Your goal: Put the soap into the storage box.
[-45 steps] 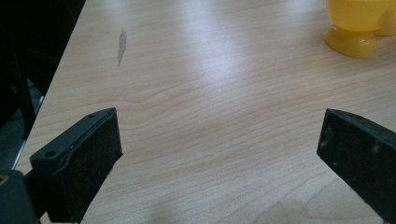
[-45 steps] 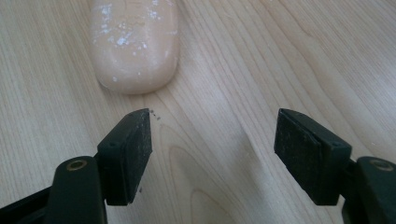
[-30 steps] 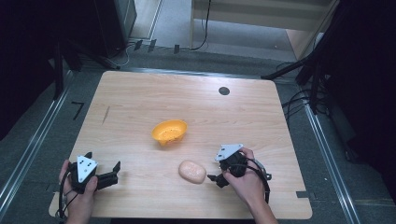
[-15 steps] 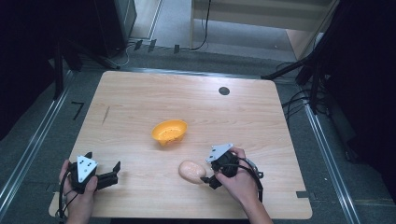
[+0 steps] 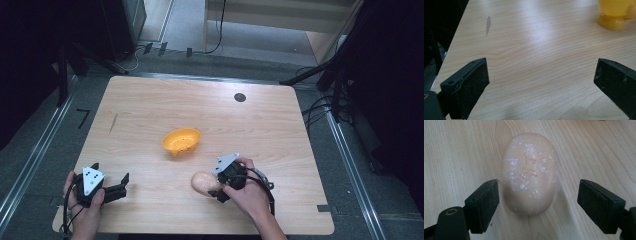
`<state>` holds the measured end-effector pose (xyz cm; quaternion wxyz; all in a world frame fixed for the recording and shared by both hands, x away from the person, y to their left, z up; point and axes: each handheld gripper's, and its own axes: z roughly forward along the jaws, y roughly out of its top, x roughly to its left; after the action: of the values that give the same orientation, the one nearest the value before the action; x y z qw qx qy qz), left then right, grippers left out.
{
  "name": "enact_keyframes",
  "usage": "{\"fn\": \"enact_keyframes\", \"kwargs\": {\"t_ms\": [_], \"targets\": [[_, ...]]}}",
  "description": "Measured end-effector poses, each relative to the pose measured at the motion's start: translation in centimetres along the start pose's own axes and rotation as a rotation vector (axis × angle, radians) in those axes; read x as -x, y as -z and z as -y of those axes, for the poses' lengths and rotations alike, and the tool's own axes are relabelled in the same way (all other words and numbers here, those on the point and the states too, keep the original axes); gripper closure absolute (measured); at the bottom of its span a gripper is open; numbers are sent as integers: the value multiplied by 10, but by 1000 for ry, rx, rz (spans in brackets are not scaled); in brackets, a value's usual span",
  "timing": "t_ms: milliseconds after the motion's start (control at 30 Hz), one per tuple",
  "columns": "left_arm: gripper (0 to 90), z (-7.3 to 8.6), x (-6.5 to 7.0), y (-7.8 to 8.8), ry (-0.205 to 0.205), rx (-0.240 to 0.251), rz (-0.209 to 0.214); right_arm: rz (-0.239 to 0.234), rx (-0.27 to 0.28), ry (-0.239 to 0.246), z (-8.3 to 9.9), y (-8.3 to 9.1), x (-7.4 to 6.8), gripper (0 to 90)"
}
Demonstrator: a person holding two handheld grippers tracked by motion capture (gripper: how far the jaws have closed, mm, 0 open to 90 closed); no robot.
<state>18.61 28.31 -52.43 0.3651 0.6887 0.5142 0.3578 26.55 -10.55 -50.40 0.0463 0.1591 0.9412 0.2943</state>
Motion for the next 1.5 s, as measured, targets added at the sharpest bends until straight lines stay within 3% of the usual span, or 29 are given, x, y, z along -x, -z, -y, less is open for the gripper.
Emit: {"fn": "enact_keyframes", "kwargs": {"t_ms": [400,533,900,1133,1500], "targets": [[3,0,1,0,-10,-2,3,-13,-32,18,-14,-10,-5,236],[3,0,0,0,-9,-2,2,-10,-60,-1,-16,-14,-5,258],[3,0,1,0,-9,-1,0,-22,-96,3,-19,-21,-7,264],[3,0,1,0,-10,-2,-1,-14,-127,-8,-22,-26,-8,319],[3,0,1,0,-16,-5,2,-14,-133,5,-22,-27,-9,324]]}}
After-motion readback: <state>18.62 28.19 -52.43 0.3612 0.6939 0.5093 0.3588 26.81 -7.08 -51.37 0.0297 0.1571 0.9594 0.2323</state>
